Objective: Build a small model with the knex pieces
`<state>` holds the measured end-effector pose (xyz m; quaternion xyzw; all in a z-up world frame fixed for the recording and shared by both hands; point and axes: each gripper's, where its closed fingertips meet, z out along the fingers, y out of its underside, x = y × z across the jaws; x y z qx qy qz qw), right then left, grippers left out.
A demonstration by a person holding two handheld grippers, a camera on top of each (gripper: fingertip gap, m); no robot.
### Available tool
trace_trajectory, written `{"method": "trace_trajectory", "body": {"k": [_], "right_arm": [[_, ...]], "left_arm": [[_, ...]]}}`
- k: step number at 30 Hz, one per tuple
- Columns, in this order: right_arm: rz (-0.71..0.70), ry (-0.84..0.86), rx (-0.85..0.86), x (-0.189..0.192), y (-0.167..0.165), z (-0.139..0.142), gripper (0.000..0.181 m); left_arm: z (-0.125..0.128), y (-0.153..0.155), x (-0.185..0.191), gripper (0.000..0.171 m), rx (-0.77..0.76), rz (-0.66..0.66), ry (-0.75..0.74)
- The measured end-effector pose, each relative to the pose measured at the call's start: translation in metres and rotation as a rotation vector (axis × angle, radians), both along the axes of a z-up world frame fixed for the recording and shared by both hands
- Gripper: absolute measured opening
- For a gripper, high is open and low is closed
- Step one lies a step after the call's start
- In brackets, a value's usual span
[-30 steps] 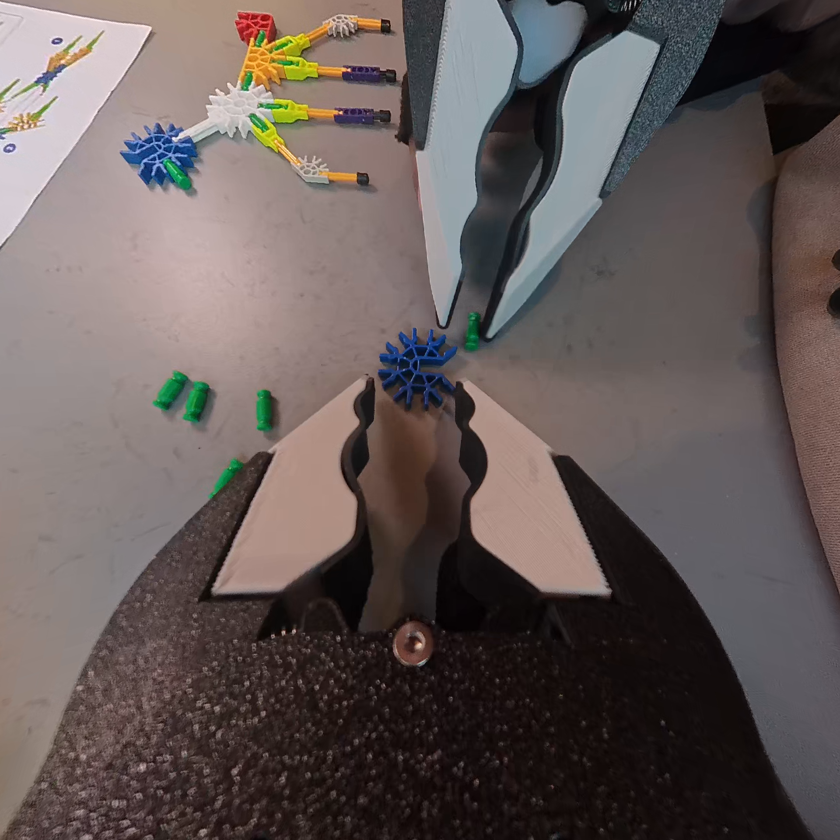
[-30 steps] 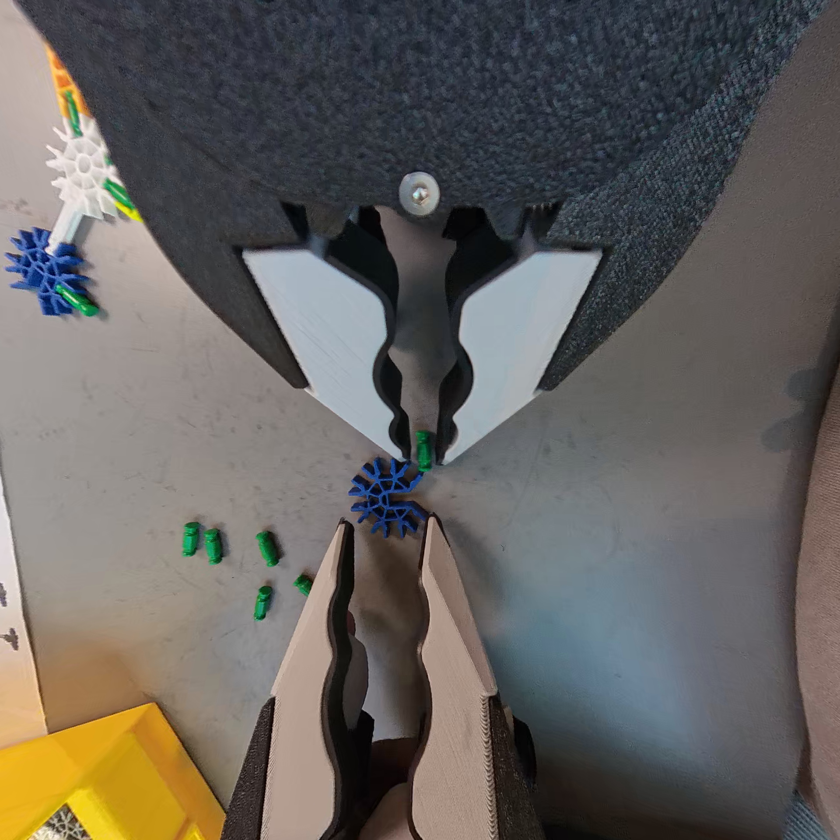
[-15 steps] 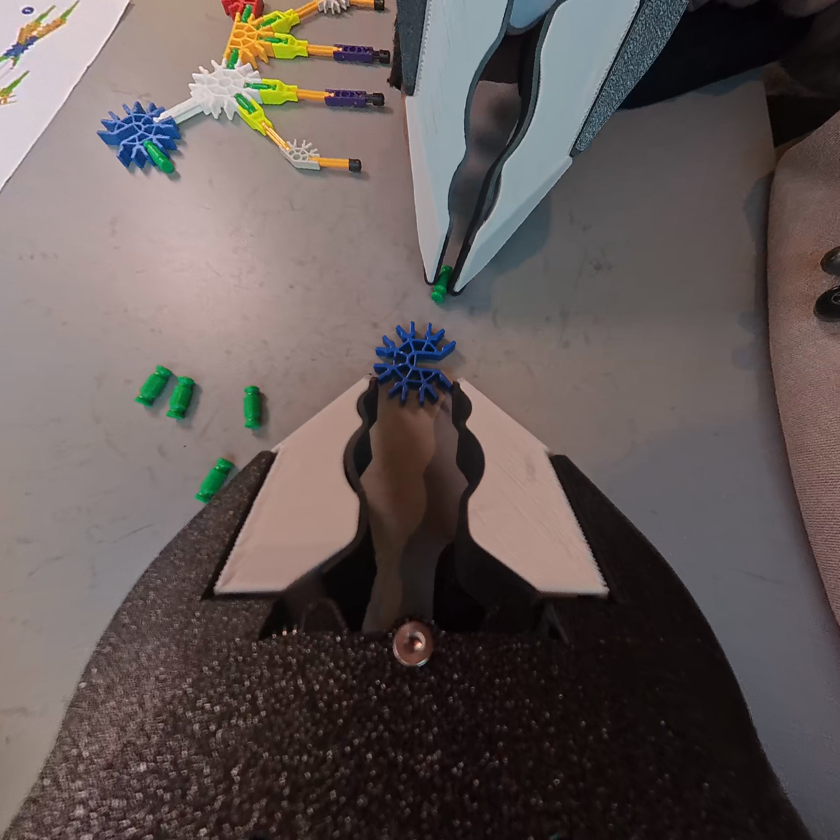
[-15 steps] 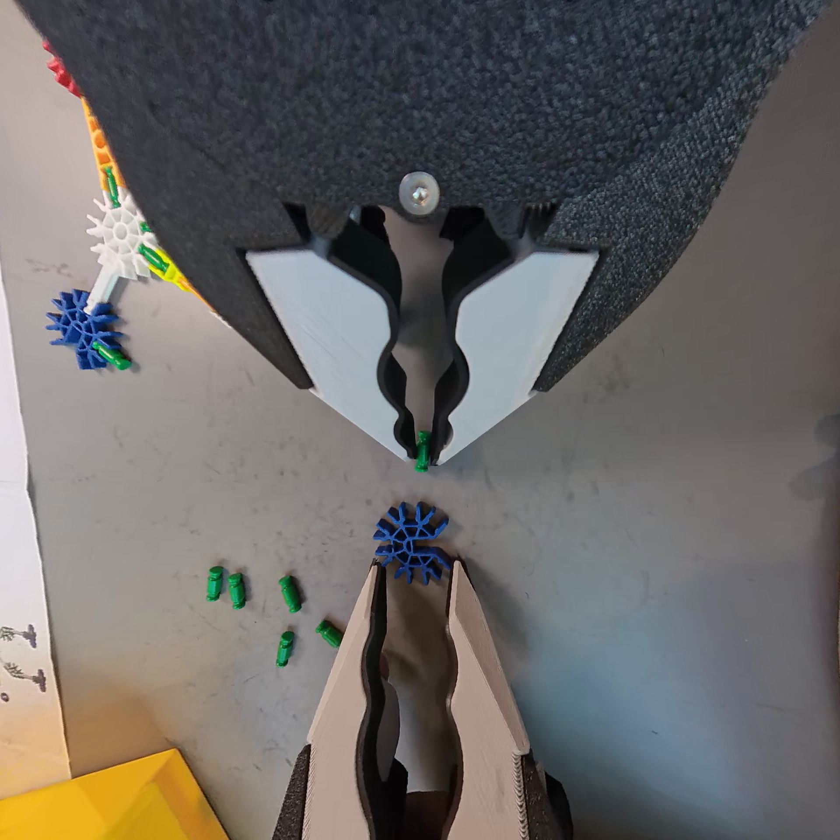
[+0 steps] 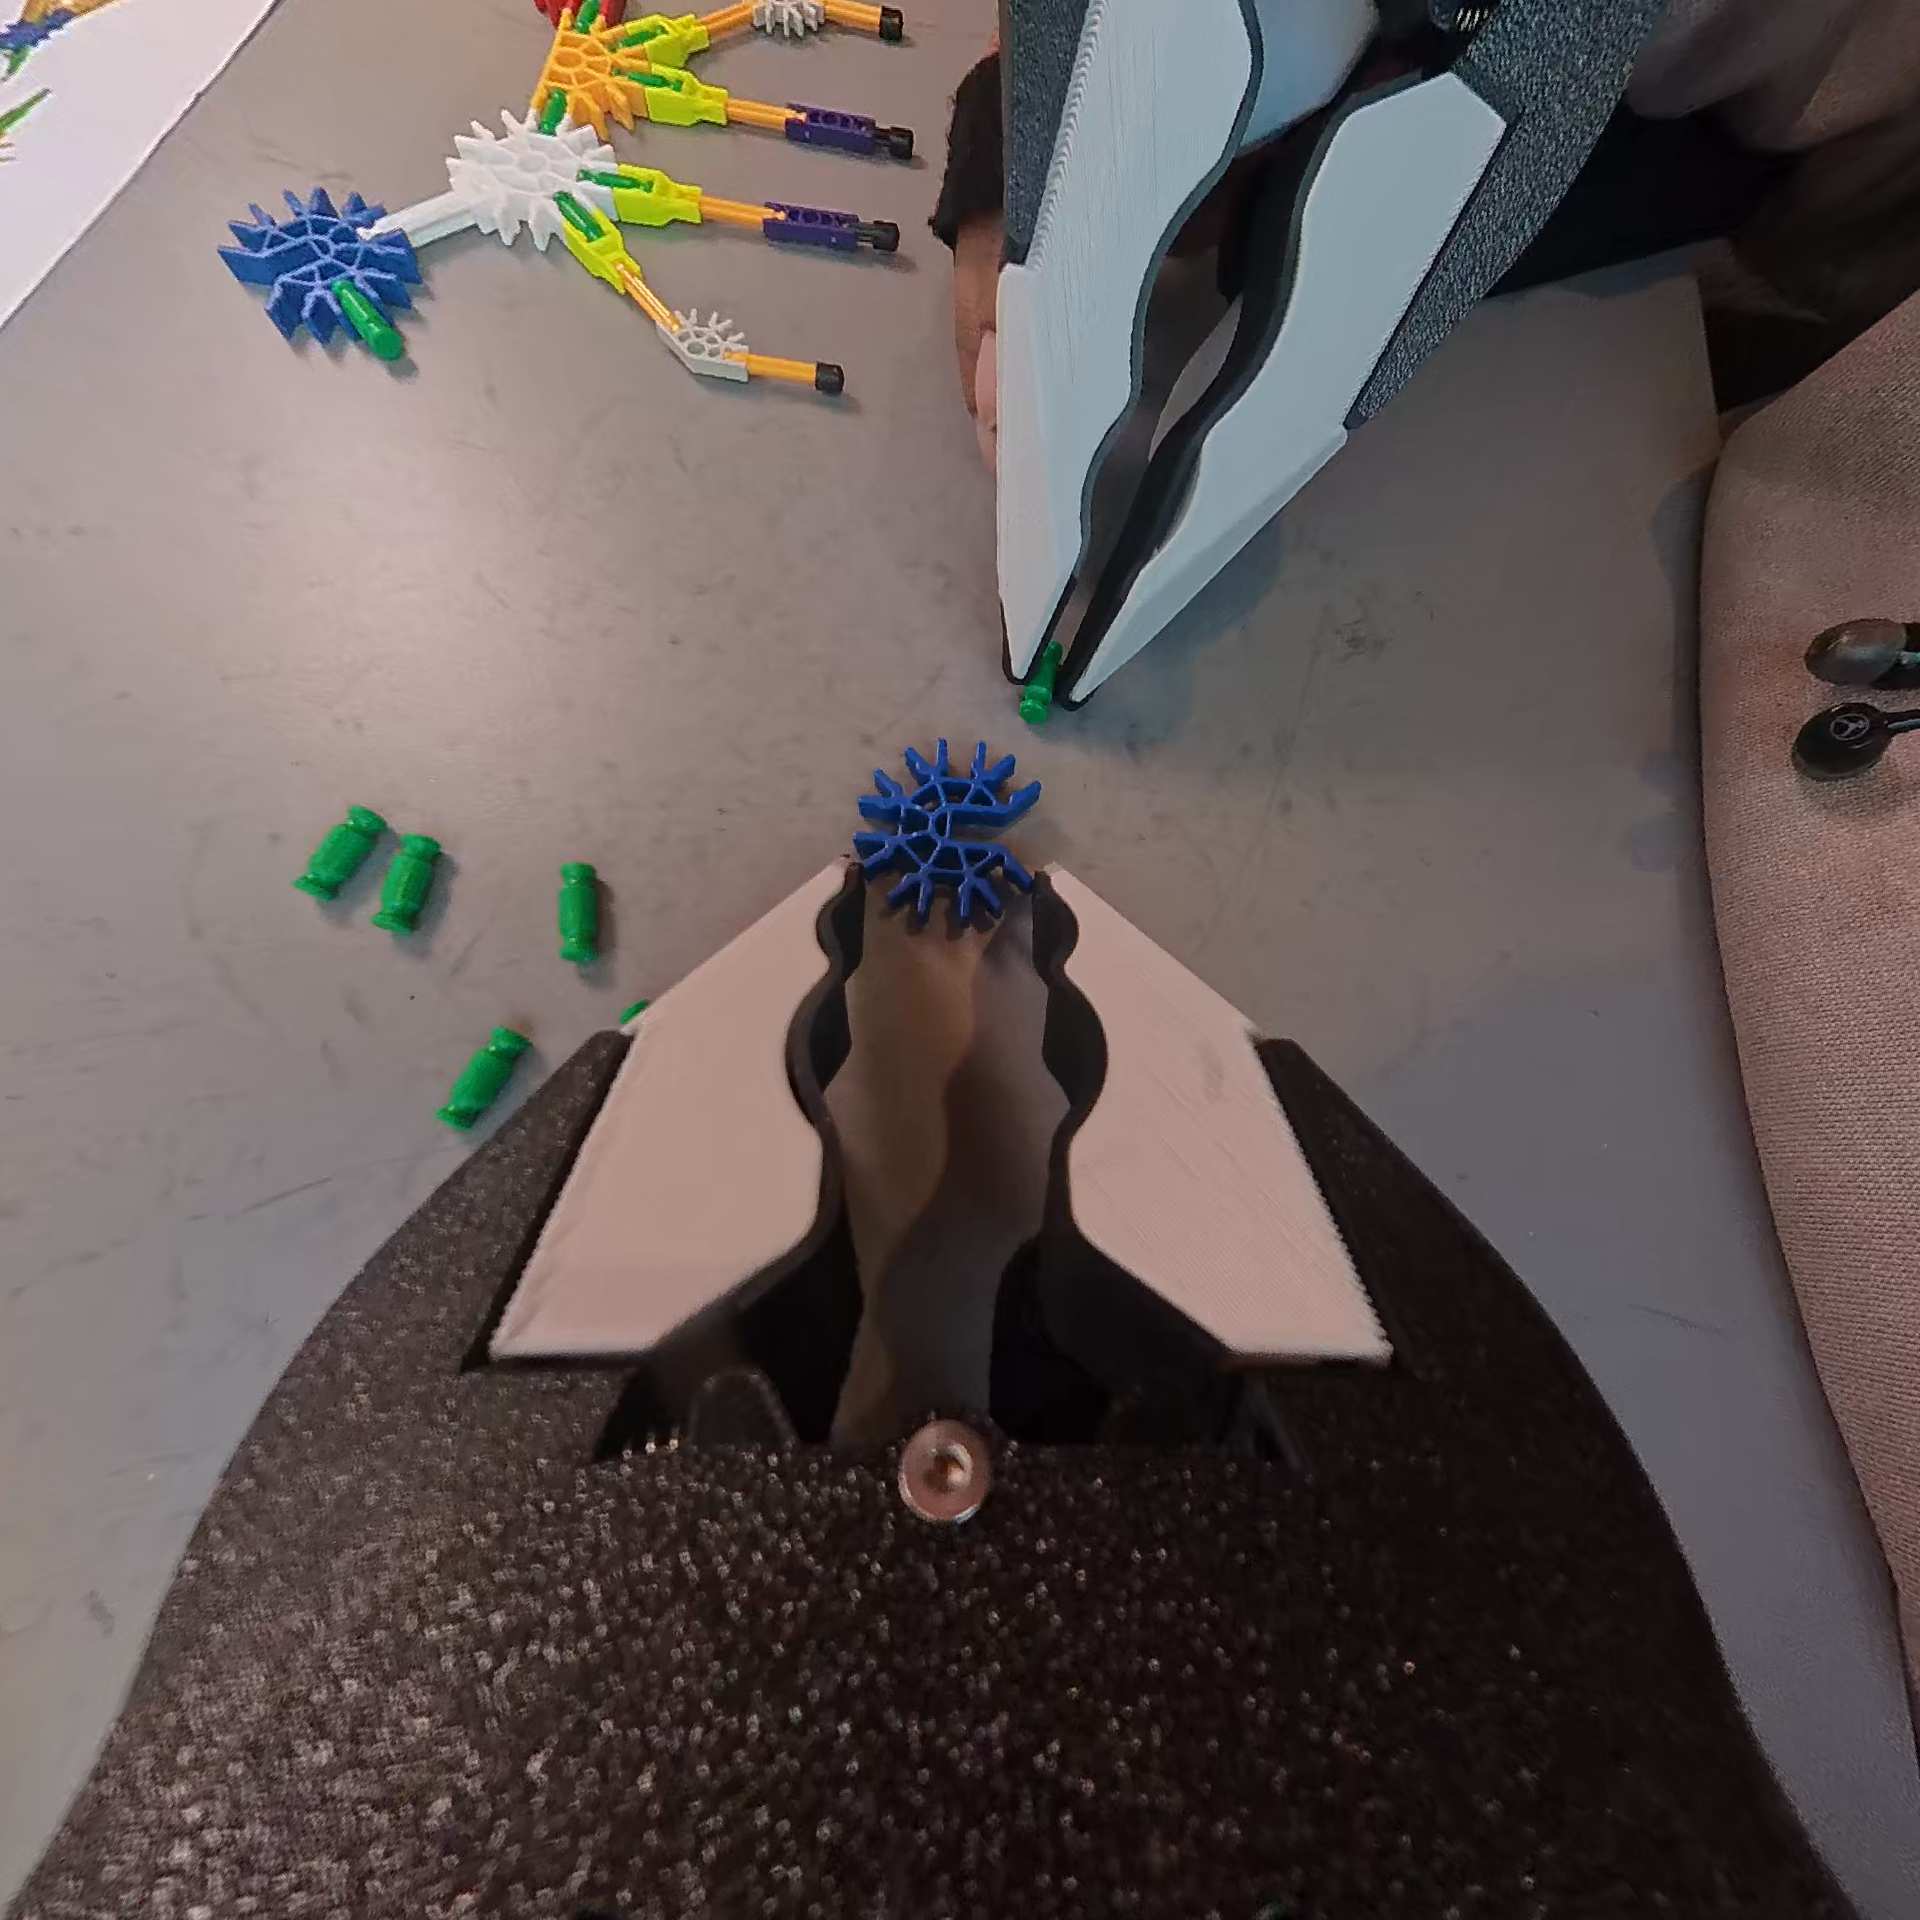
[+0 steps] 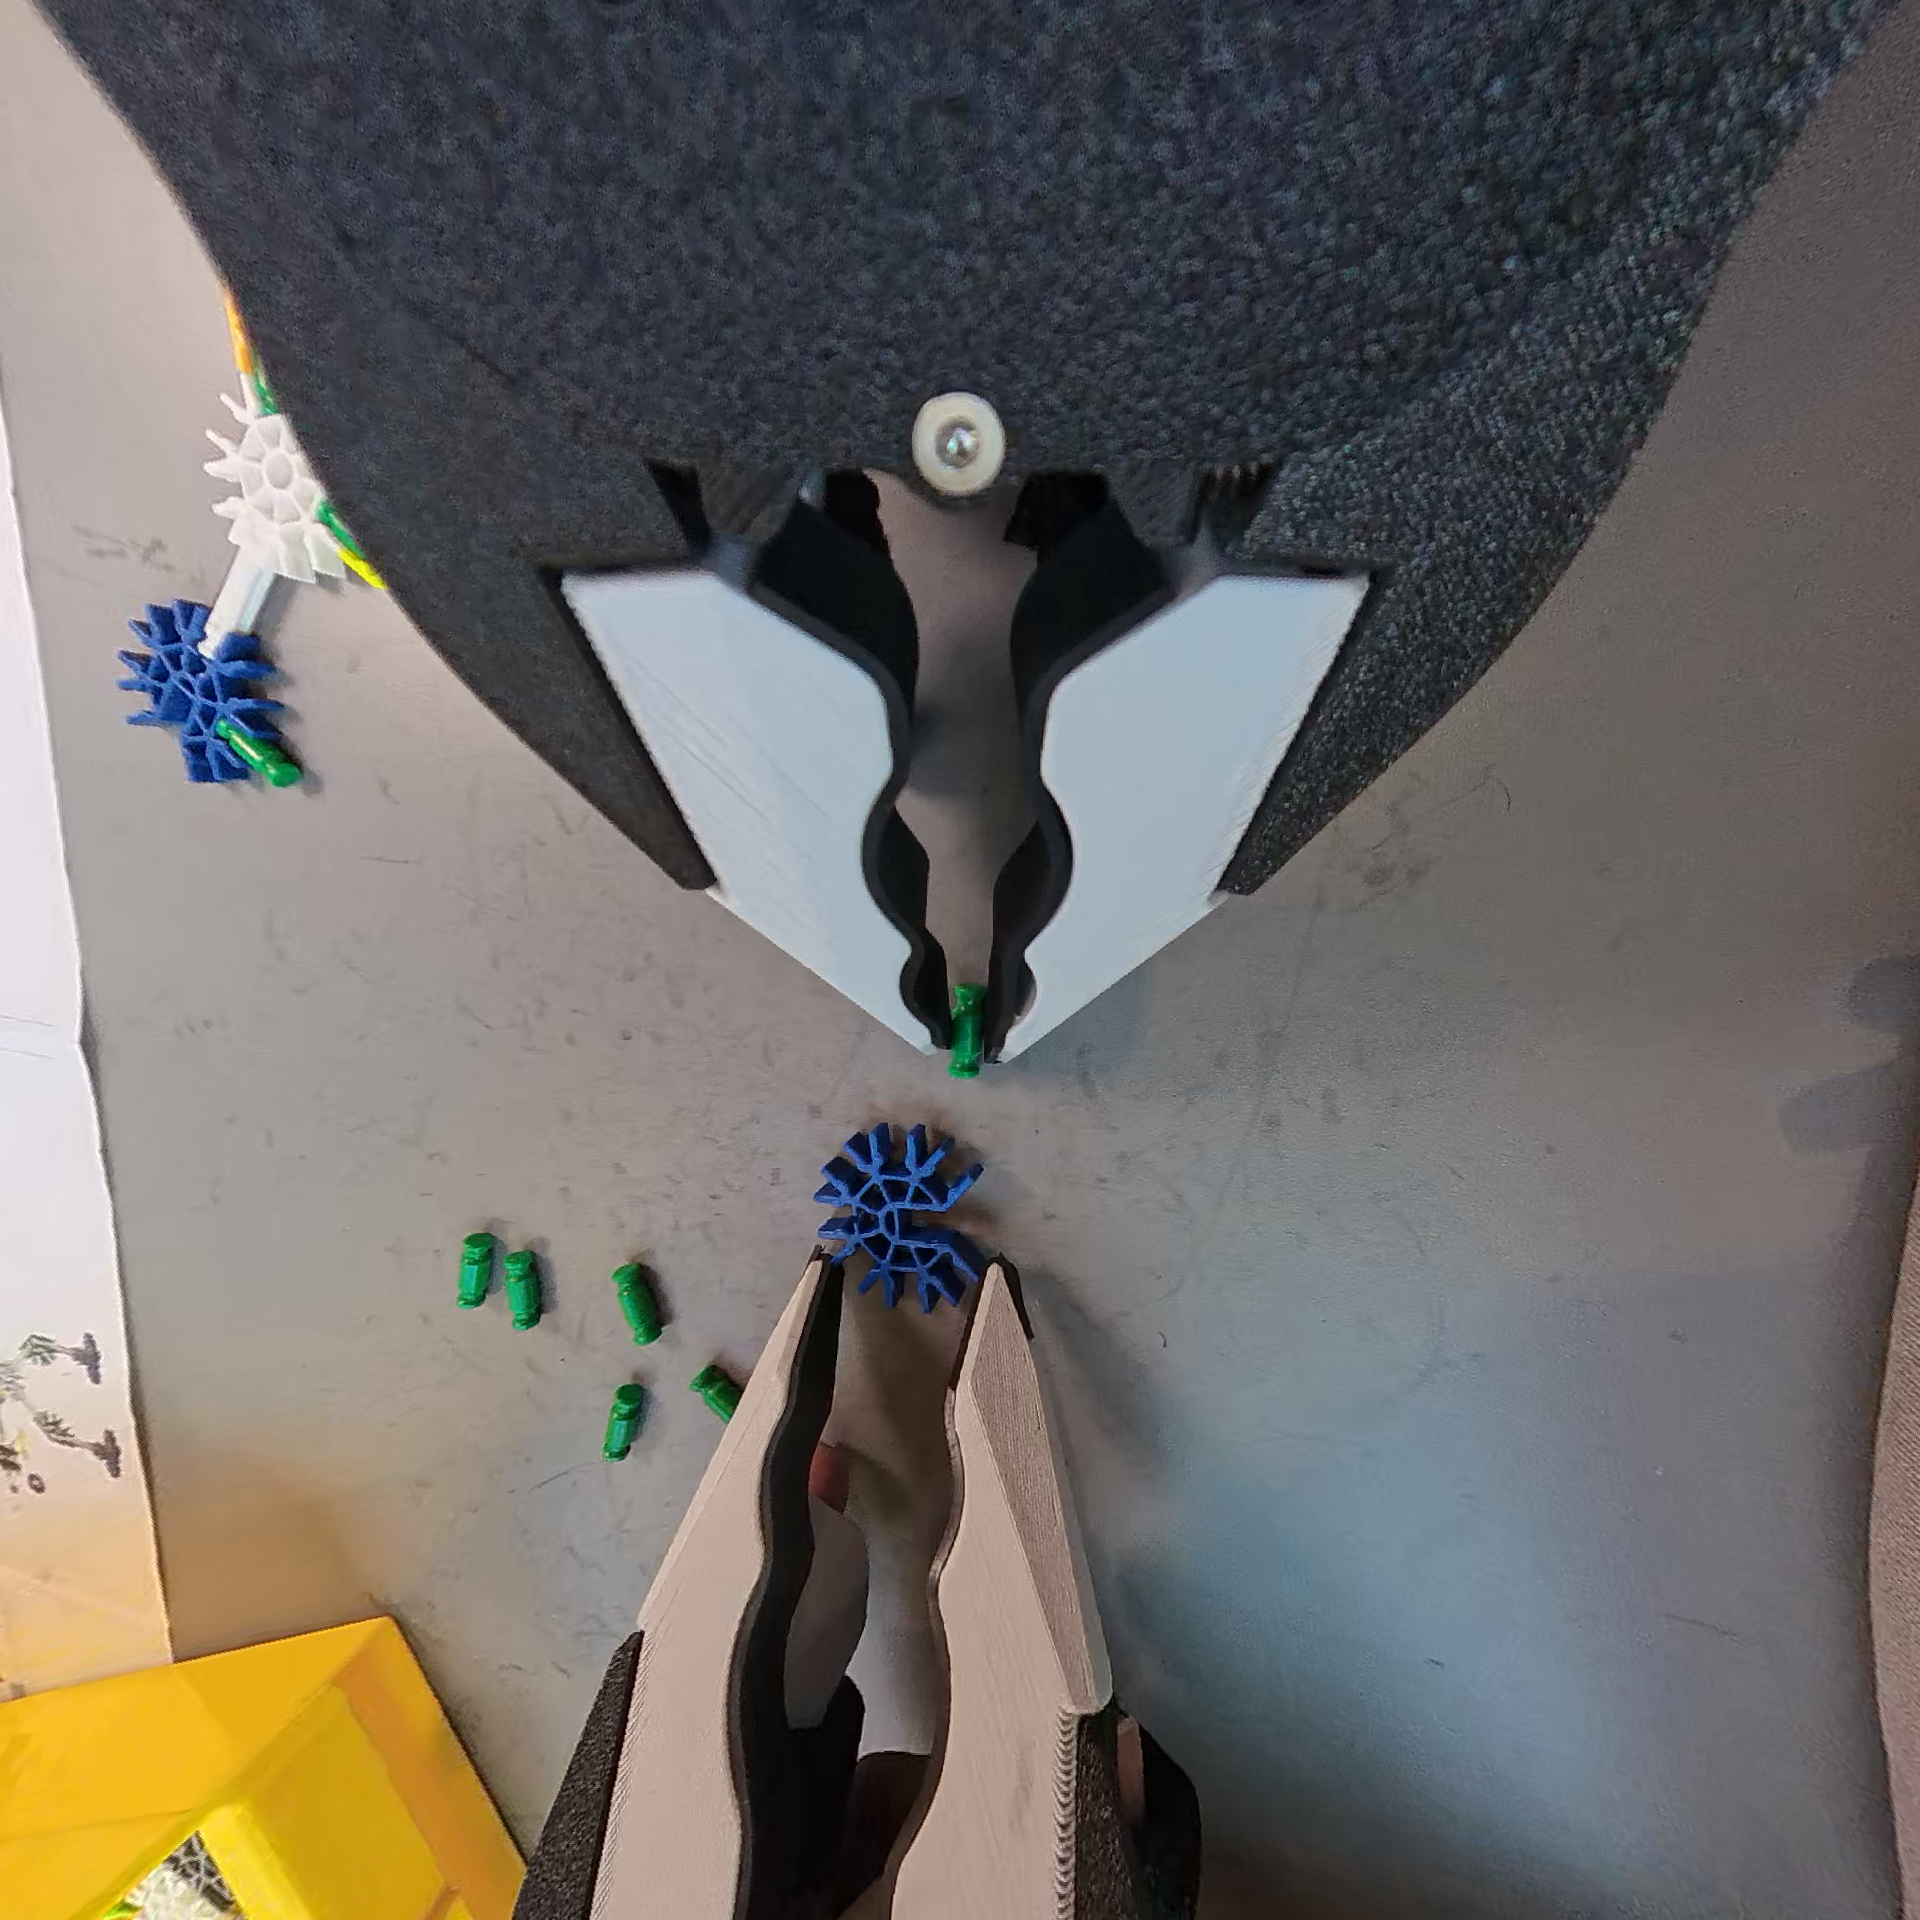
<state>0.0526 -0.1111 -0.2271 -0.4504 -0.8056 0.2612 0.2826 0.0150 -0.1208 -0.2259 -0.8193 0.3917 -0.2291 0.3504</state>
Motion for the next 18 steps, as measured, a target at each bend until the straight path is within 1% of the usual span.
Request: {"method": "trace_trajectory", "body": {"k": [8, 9, 18], "right_arm": [[-0.006, 0.008, -0.020, -0.0008, 0.0004, 0.0011, 0.005], [-0.009, 0.009, -0.024, -0.0012, 0.0009, 0.0013, 0.005], [-0.040, 0.018, -0.034, -0.0025, 0.0067, 0.0022, 0.005]], "left_arm": [[-0.0024, -0.0010, -0.0004, 0.032, 0.019, -0.004, 0.049], [-0.0028, -0.0006, -0.0012, 0.028, 0.024, 0.000, 0.055], [-0.0027, -0.0041, -0.0014, 0.031, 0.012, -0.017, 0.051]]}}
